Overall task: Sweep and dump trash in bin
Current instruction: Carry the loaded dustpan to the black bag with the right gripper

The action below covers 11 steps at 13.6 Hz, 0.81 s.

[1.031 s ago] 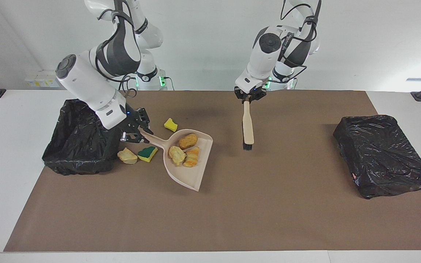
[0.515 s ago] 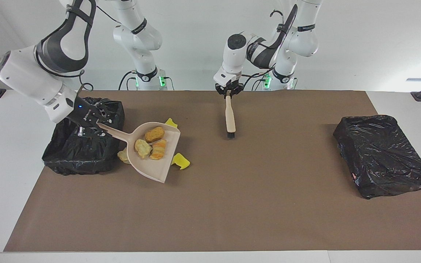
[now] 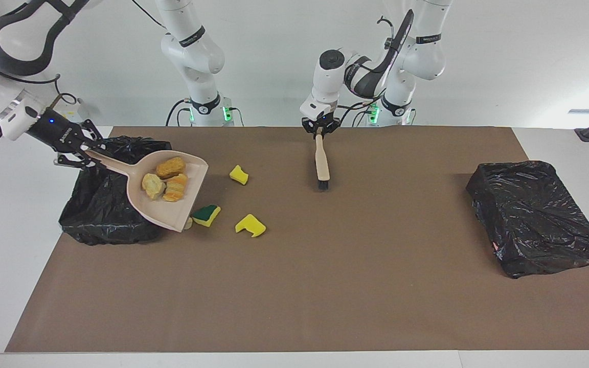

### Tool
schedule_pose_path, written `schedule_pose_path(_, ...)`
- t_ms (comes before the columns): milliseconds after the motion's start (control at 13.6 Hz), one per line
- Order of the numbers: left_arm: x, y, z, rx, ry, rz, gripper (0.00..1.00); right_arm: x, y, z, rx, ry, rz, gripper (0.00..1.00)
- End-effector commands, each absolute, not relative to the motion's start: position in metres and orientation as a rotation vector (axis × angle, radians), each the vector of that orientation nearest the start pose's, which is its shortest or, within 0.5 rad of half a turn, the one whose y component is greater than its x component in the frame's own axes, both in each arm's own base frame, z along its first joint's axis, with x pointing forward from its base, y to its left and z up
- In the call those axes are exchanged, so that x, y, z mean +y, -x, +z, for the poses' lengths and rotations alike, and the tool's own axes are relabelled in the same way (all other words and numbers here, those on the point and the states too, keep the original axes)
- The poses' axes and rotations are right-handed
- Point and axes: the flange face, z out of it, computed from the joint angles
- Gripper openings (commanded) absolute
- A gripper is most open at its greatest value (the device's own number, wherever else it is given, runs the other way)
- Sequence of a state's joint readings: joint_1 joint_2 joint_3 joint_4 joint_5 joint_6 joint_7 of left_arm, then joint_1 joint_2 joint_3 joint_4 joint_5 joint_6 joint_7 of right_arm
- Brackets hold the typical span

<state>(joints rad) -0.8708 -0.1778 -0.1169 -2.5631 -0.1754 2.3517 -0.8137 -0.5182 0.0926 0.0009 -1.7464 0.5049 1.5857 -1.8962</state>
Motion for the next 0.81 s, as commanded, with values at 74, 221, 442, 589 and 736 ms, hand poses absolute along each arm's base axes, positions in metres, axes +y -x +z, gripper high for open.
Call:
schedule_pose_path(74,-0.356,-0.237,0.329,0.046,3.183,0.130,0.00,-0.243,-0.512,0.518,-1.661,2.103,-0.565,0.00)
schedule_pose_path(221,-0.356,-0.241,0.330,0.040,3.184,0.131,0.00,-0.243,-0.512,0.518,-1.660,2.104,-0.564,0.00)
schedule_pose_path(442,-0.358,-0.246,0.336,0.028,3.190,0.129,0.51,-0.243,-0.512,0.518,-1.654,2.106,-0.565,0.00)
schedule_pose_path(589,-0.357,-0.248,0.336,0.024,3.188,0.133,0.65,-0.242,-0.512,0.518,-1.654,2.106,-0.562,0.00)
schedule_pose_path(736,-0.354,-0.252,0.336,0.012,3.185,0.137,0.66,-0.243,-0.512,0.518,-1.650,2.108,-0.564,0.00)
